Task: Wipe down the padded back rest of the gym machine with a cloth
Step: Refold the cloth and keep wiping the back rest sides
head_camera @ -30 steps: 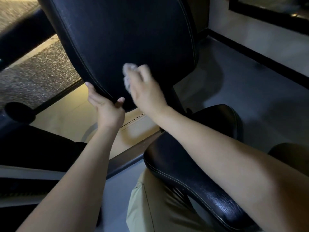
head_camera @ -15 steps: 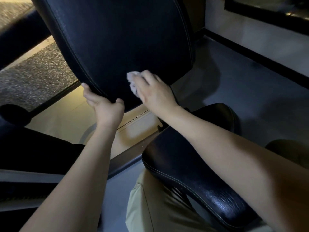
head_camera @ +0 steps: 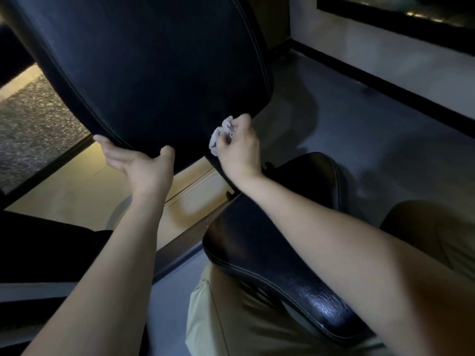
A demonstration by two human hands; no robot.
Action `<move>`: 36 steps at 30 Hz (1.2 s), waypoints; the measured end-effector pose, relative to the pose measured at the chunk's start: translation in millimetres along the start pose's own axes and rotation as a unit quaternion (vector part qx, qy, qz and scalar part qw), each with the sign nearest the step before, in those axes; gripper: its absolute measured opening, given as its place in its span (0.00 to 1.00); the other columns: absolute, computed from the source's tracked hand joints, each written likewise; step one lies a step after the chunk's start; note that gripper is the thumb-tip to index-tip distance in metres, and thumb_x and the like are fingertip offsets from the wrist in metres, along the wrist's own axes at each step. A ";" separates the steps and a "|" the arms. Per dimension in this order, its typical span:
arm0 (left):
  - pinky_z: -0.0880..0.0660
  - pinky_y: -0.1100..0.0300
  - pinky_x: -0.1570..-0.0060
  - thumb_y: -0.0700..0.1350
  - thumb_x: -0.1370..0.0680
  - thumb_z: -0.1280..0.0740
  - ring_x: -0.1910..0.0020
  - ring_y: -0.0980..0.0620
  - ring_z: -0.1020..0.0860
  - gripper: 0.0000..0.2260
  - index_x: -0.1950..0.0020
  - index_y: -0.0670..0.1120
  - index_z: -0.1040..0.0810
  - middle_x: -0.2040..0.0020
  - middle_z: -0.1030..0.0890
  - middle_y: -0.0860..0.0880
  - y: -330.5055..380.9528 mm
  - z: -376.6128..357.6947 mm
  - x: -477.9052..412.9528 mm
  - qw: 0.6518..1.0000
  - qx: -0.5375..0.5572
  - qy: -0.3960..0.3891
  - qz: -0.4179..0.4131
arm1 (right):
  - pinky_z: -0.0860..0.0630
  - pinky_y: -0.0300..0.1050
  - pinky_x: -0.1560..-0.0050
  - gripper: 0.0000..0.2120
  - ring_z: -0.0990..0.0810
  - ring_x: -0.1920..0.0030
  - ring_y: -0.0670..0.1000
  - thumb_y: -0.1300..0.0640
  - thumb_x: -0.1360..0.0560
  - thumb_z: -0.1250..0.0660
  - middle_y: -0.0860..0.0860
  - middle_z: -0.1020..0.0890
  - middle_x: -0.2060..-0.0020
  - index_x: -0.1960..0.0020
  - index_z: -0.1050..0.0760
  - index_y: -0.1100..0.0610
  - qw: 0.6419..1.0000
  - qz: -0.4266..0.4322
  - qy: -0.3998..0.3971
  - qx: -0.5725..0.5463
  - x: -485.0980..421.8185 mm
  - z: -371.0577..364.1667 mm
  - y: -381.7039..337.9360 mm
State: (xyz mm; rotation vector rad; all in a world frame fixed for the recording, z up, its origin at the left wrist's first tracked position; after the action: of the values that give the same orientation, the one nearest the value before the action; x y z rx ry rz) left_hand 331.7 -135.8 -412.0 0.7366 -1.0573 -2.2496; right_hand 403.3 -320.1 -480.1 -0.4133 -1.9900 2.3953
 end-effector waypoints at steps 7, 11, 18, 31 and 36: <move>0.40 0.63 0.28 0.41 0.26 0.31 0.22 0.44 0.45 0.49 0.18 0.45 0.65 0.21 0.56 0.42 -2.9 1.0 1.3 1.000 -0.003 0.004 -0.019 | 0.29 0.30 0.66 0.06 0.25 0.64 0.39 0.65 0.20 0.39 0.56 0.21 0.57 0.51 0.34 0.57 0.984 -0.110 0.116 -0.082 -32.3 27.0 18.1; 0.41 0.58 0.24 0.41 0.27 0.30 0.21 0.45 0.46 0.49 0.18 0.45 0.63 0.21 0.54 0.42 -1.9 4.3 1.3 1.000 -0.009 0.003 -0.025 | 0.30 0.34 0.65 0.06 0.25 0.67 0.36 0.67 0.21 0.40 0.52 0.23 0.60 0.50 0.35 0.58 0.979 -0.152 0.044 -0.128 -12.4 11.5 22.3; 0.40 0.48 0.23 0.45 0.29 0.29 0.21 0.42 0.44 0.52 0.18 0.48 0.65 0.22 0.53 0.42 -4.9 4.1 -2.0 1.000 -0.011 -0.007 -0.014 | 0.28 0.29 0.69 0.05 0.18 0.62 0.46 0.66 0.19 0.42 0.60 0.18 0.55 0.48 0.34 0.57 0.965 -0.176 0.128 -0.149 -52.2 48.1 27.9; 0.44 0.59 0.23 0.41 0.26 0.28 0.31 0.58 0.46 0.49 0.19 0.44 0.63 0.33 0.51 0.54 -11.4 12.1 -7.0 0.998 -0.021 -0.032 -0.048 | 0.30 0.26 0.70 0.06 0.20 0.62 0.42 0.66 0.20 0.41 0.54 0.20 0.54 0.43 0.33 0.62 0.941 -0.272 0.049 -0.195 -9.6 -1.8 30.2; 0.48 0.85 0.40 0.40 0.25 0.28 0.35 0.62 0.47 0.47 0.19 0.41 0.59 0.34 0.52 0.54 -13.1 10.8 -6.4 0.998 -0.017 -0.023 -0.058 | 0.22 0.35 0.56 0.08 0.22 0.58 0.52 0.67 0.22 0.41 0.53 0.26 0.56 0.46 0.37 0.58 0.923 -0.310 -0.062 -0.221 39.5 -66.5 20.4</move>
State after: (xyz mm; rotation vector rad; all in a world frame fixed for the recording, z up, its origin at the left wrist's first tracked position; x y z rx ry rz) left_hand 325.8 -118.9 -415.1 0.7540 -1.0188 -2.3874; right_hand 382.0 -253.3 -518.5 0.3476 -2.2575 1.6270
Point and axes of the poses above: each hand's wrist, its own x-axis away from the middle knuckle, its own z-axis out of the back of the hand, y = z × x, the point moved 6 cm from there along -x, towards the middle knuckle
